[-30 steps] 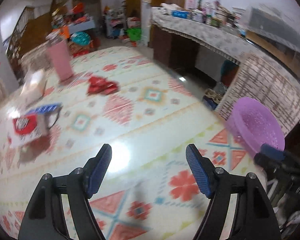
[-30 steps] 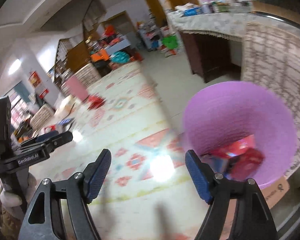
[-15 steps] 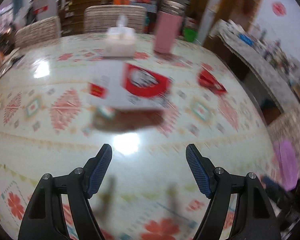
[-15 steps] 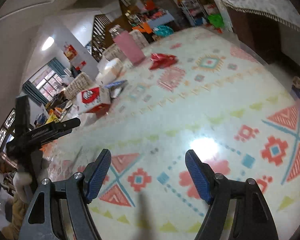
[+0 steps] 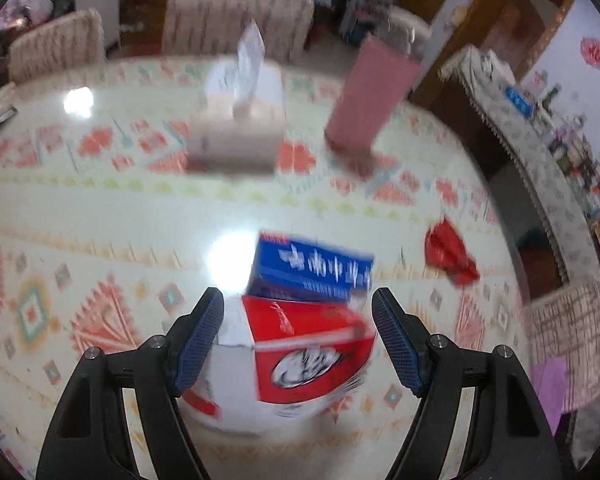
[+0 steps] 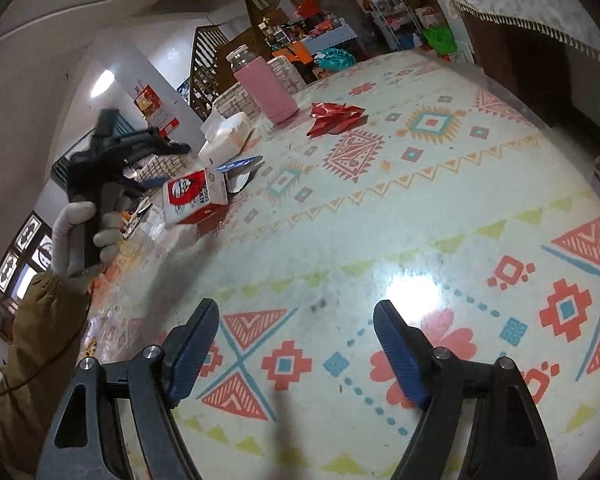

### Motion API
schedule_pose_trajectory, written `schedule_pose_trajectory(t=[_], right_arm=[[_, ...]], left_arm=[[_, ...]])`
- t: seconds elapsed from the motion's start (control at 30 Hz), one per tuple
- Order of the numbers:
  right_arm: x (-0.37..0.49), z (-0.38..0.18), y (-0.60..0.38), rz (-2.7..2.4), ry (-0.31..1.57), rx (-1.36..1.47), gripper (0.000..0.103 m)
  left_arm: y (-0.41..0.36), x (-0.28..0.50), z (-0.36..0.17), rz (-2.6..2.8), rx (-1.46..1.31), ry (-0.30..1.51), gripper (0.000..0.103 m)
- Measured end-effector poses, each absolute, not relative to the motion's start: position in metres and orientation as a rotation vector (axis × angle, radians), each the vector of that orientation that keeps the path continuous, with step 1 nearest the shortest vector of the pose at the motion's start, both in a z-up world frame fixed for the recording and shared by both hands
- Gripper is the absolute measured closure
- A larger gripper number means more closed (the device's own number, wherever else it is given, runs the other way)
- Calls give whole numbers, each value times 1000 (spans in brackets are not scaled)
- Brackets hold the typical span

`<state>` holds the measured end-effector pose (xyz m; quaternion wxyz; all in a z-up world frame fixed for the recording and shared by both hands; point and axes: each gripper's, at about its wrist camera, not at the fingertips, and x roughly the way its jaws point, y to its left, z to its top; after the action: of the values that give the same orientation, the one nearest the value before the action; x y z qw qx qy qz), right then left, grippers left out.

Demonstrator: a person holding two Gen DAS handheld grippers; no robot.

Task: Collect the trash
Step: 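Lower the open left tool around the red-white KFC box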

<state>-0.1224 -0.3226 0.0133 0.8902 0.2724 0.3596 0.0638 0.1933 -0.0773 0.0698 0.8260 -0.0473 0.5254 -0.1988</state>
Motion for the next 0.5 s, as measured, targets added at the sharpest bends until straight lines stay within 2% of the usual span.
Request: schedule_pose_trajectory(t=[0.1, 0.2, 0.4, 0.5], right_arm=[[-123, 12, -326, 137, 745, 585, 19], [-121, 12, -326, 144, 754, 590, 19], [-121, 12, -324, 144, 752, 581, 18], [-122, 12, -325, 139, 750, 588, 18]], left_arm=[[-76, 168, 54, -620, -147, 1263, 28], [-74, 128, 52, -767, -118, 1327, 28], [-76, 96, 66, -639, 61, 1166, 27], [-87, 100, 60, -618, -1, 1149, 27]])
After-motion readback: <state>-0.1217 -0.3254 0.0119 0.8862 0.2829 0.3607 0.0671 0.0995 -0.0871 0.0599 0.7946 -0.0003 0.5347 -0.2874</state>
